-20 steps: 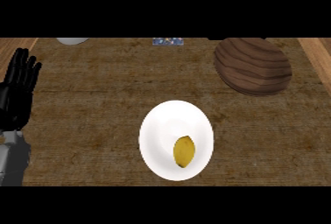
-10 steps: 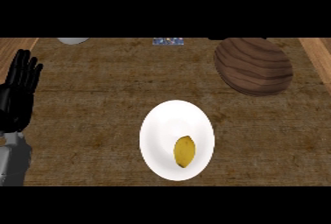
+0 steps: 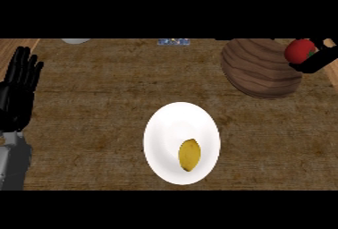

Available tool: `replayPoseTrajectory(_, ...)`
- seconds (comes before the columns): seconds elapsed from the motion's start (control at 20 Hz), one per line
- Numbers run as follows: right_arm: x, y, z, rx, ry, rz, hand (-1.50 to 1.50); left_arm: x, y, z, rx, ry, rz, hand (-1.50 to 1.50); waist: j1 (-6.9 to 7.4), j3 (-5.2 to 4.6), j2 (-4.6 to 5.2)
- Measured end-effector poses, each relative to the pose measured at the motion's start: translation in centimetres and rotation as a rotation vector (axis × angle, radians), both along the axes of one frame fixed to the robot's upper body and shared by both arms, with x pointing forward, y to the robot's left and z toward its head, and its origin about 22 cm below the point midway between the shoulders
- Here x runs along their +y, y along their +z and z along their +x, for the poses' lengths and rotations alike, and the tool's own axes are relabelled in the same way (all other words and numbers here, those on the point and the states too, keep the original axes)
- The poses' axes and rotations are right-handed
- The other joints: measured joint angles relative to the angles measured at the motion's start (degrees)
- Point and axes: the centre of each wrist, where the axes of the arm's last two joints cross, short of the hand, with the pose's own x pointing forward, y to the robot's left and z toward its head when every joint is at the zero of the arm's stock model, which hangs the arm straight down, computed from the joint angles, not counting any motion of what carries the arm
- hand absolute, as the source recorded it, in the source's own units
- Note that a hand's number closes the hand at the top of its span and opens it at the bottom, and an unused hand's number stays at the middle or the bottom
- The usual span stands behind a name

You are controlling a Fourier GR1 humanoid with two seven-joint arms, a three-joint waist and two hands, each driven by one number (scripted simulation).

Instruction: Pick the tomato from the plate and place it in the bowl

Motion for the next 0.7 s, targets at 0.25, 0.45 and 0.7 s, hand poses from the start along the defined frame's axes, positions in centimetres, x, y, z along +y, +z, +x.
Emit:
replayPoseTrajectory(0.25, 2.0, -4.1, 0.6, 0.049, -0.102, -0.03, -1.5, -0.2, 0.5, 0.5, -0.001, -0.011, -0.001, 0.0, 0.57, 0.04, 0.26)
replayPoseTrajectory(0.45, 2.6, -6.8, 0.5, 0.087, -0.157, 0.05, -1.5, -1.0, 0.1, 0.6, -0.006, -0.012, 0.002, 0.0, 0.84, 0.07, 0.47)
replayPoseTrajectory(0.7, 2.8, -8.6, 0.3, 0.059, -0.171, 0.242, -1.5, -1.1, -0.1, 0.5, -0.01, -0.02, -0.005, 0.0, 1.34, 0.13, 0.68)
